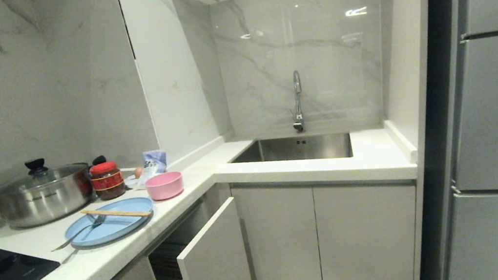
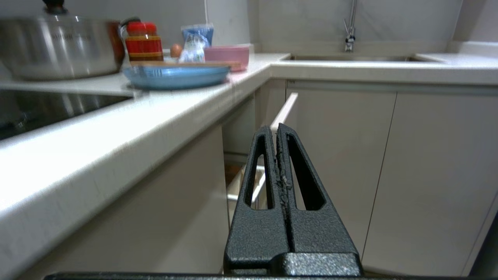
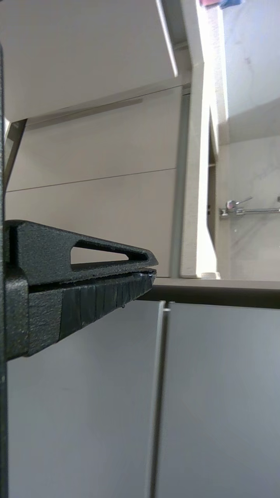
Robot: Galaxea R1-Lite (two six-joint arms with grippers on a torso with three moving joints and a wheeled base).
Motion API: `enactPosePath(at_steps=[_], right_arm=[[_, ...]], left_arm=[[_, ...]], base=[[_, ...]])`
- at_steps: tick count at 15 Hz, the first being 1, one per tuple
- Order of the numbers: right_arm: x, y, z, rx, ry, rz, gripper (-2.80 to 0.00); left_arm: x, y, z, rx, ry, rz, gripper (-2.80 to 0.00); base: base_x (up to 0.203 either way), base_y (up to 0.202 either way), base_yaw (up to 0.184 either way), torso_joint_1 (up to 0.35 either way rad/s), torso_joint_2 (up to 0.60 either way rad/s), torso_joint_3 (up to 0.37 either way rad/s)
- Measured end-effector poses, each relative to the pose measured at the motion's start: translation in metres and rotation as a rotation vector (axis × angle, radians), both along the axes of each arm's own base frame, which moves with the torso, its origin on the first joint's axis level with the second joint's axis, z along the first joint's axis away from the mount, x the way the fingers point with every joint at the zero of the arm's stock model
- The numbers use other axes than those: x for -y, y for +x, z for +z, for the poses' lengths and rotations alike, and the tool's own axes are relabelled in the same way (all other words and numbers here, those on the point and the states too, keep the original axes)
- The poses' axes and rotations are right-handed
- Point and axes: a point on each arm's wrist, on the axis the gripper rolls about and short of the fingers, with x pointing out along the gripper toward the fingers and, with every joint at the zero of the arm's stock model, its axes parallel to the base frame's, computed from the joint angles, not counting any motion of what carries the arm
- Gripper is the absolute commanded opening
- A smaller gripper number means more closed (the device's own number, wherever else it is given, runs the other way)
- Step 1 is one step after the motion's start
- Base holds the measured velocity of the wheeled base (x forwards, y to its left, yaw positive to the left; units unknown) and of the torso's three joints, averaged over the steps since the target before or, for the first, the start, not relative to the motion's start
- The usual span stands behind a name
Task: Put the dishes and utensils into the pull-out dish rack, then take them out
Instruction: Open the cupboard
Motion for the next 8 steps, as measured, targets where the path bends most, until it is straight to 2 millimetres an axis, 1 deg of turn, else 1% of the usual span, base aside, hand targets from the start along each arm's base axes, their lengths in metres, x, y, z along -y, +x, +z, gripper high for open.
enactPosePath(at_steps=[5,8], right_arm=[[0.0000,0.0000,0.0000,0.000,0.000,0.000,-2.80],[0.0000,0.0000,0.0000,0.000,-0.001,0.000,-2.80]], left_arm=[[0.0000,0.0000,0.0000,0.000,0.000,-0.001,-2.80],[0.0000,0.0000,0.0001,0.001,0.000,0.000,-2.80]], base=[[0.000,0.000,0.000,-0.209,0.48,0.272],[0.000,0.000,0.000,-0.067,0.15,0.093]])
